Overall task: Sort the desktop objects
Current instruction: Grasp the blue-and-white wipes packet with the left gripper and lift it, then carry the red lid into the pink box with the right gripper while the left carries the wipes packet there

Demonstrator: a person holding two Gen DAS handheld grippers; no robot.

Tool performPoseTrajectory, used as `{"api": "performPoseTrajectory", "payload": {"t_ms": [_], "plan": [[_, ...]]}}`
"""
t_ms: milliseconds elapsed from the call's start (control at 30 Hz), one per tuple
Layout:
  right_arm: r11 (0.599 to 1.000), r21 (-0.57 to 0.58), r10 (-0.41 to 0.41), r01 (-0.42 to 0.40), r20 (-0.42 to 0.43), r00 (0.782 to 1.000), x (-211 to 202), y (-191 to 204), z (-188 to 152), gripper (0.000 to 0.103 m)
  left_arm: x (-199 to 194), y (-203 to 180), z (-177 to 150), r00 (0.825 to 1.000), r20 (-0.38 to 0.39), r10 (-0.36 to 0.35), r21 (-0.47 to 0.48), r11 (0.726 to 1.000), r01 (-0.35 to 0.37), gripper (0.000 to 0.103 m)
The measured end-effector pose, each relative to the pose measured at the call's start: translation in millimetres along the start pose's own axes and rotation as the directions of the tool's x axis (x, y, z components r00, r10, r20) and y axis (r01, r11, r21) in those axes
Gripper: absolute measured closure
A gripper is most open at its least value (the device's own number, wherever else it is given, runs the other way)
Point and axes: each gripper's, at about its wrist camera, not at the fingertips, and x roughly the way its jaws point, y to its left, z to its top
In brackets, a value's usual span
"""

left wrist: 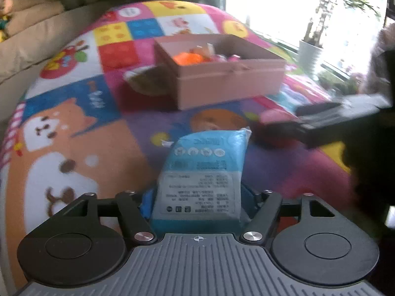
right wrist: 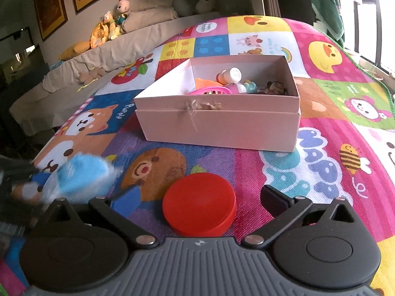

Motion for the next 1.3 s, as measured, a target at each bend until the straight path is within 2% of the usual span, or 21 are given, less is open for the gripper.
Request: {"api": "performPoseTrajectory", "payload": {"t_ms": [200,267,333,433,500,600,667,733,833,900,967,1033,1133,1200,1300], "plan": [[0.998,-0.058,-0.031,0.029,-0.024,0.999,4,10,0,0.003,1,-12,0,0.999,0.023,0.043,0.017,0.999,-0.044,0.011],[0.997,-0.077,-0.032,0.029,-0.034,0.999,5,14,0,0.014,5,-10,4,0.997,0.028,0.068,0.007,0.998,-0.068,0.011],[0.994,-0.099,-0.048,0.044,-0.039,0.998,7,19,-1,0.019,11,-9,8,0.996,0.026,0.08,-0.005,0.997,-0.08,0.011],[0.989,-0.139,-0.062,0.055,-0.045,0.997,5,24,0,0.039,19,-10,13,0.996,0.014,0.092,-0.006,0.996,-0.092,0.012],[0.988,-0.148,-0.049,0.04,-0.062,0.997,2,25,1,0.039,21,-12,14,0.996,0.009,0.093,0.0,0.996,-0.093,0.013],[0.984,-0.176,-0.04,0.027,-0.069,0.997,-9,30,-1,0.039,20,-15,12,0.995,0.005,0.095,0.003,0.996,-0.095,0.018],[0.982,-0.189,-0.029,0.012,-0.083,0.996,-17,32,-1,0.039,17,-17,9,0.995,0.005,0.097,0.006,0.995,-0.098,0.025],[0.98,-0.196,-0.006,-0.016,-0.108,0.994,-27,33,-1,0.039,13,-20,6,0.995,0.005,0.101,0.017,0.995,-0.101,0.036],[0.975,-0.219,0.014,-0.04,-0.119,0.993,-49,35,0,0.039,0,-26,3,0.996,0.02,0.085,0.032,0.996,-0.086,0.042],[0.97,-0.24,0.019,-0.031,-0.05,0.999,-77,34,11,0.039,-17,-26,11,0.995,0.064,0.074,0.026,0.997,-0.076,0.043],[0.968,-0.251,0.017,0.001,0.067,0.998,-110,31,32,0.039,-38,-23,31,0.985,0.151,0.081,0.034,0.996,-0.087,0.043],[0.967,-0.247,-0.01,0.063,0.211,0.977,-146,27,60,0.039,-57,-22,61,0.961,0.258,0.096,0.061,0.991,-0.115,0.043],[0.965,-0.227,-0.046,0.134,0.357,0.933,-178,22,97,0.039,-61,-23,104,0.92,0.372,0.12,0.1,0.981,-0.169,0.043],[0.962,-0.214,-0.073,0.171,0.402,0.913,-180,17,112,0.039,-46,-22,128,0.913,0.394,0.105,0.102,0.982,-0.157,0.043],[0.958,-0.212,-0.095,0.193,0.4,0.911,-165,11,122,0.039,-6,-23,159,0.907,0.413,0.082,0.121,0.982,-0.144,0.04]]}}
